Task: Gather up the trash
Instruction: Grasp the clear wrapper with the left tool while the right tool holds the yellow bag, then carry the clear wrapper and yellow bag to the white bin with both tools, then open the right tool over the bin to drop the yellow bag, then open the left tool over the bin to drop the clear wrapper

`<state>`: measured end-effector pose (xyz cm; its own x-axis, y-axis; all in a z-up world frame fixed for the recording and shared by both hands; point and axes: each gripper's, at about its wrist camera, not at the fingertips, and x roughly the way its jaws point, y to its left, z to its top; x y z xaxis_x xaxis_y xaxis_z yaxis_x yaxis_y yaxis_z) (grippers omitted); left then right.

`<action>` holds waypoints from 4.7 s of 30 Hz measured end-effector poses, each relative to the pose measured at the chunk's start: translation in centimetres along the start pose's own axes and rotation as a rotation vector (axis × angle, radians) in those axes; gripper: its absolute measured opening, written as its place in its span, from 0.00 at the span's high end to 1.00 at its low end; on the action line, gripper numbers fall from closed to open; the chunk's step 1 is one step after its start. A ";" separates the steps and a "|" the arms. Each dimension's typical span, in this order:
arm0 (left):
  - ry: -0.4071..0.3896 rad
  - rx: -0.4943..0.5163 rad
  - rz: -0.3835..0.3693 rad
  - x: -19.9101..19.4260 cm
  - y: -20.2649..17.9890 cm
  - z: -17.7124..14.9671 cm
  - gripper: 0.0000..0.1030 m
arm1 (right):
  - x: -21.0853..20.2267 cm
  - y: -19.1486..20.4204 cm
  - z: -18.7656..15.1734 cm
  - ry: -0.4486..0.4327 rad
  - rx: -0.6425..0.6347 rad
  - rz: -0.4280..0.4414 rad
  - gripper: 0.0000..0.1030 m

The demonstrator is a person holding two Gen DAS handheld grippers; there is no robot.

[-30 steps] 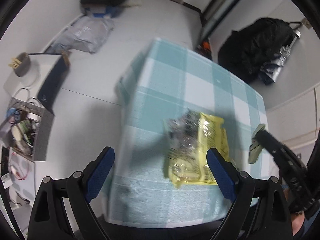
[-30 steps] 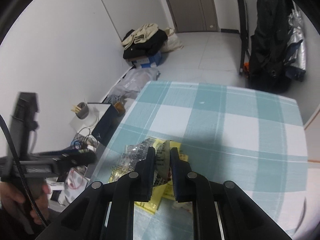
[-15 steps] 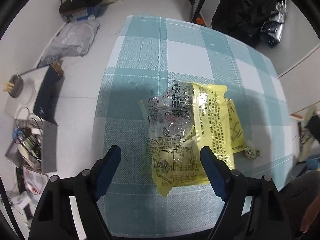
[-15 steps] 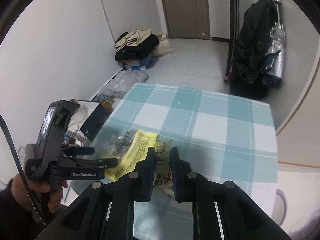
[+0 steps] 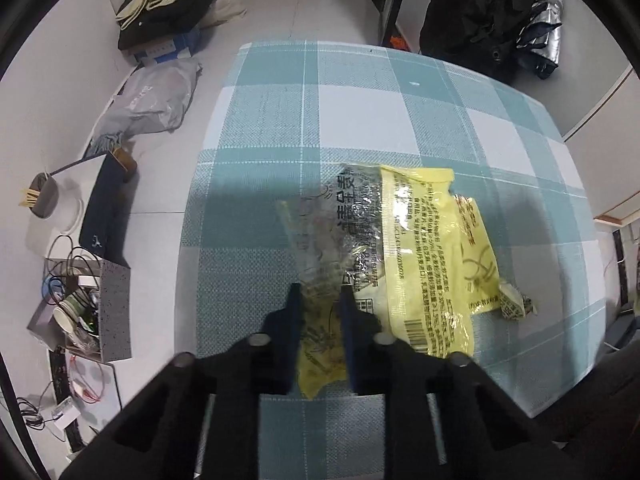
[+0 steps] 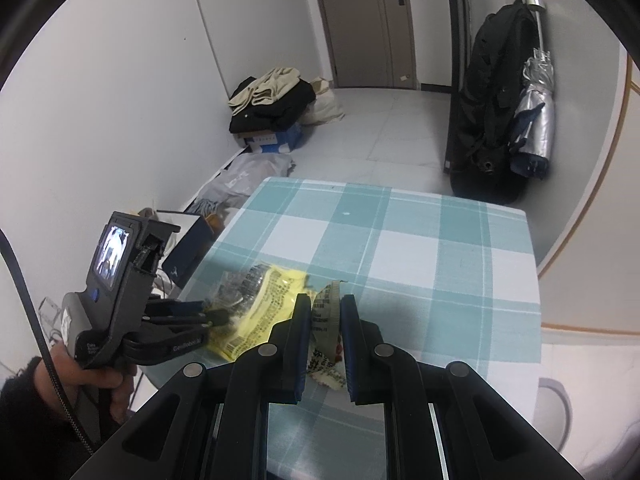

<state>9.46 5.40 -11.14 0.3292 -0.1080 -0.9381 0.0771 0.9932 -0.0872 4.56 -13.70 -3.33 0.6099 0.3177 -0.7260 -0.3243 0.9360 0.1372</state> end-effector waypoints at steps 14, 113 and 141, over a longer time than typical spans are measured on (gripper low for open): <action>-0.085 -0.043 -0.049 -2.1 0.2 0.0 0.98 | -1.0 -1.5 -0.5 -0.008 0.038 0.005 0.86; 0.390 0.644 -0.119 10.4 -43.6 -3.5 0.98 | -1.8 -40.2 -23.5 0.116 0.732 -0.080 0.53; 0.465 0.547 -0.084 12.0 -43.6 -3.5 0.68 | -3.3 -40.1 -23.2 0.135 0.728 -0.167 0.29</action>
<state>6.73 -39.02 -19.80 -0.1236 -0.0324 -0.9918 0.5849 0.8050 -0.0991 -1.24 -55.83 -22.04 0.5001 0.1853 -0.8459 0.3527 0.8486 0.3943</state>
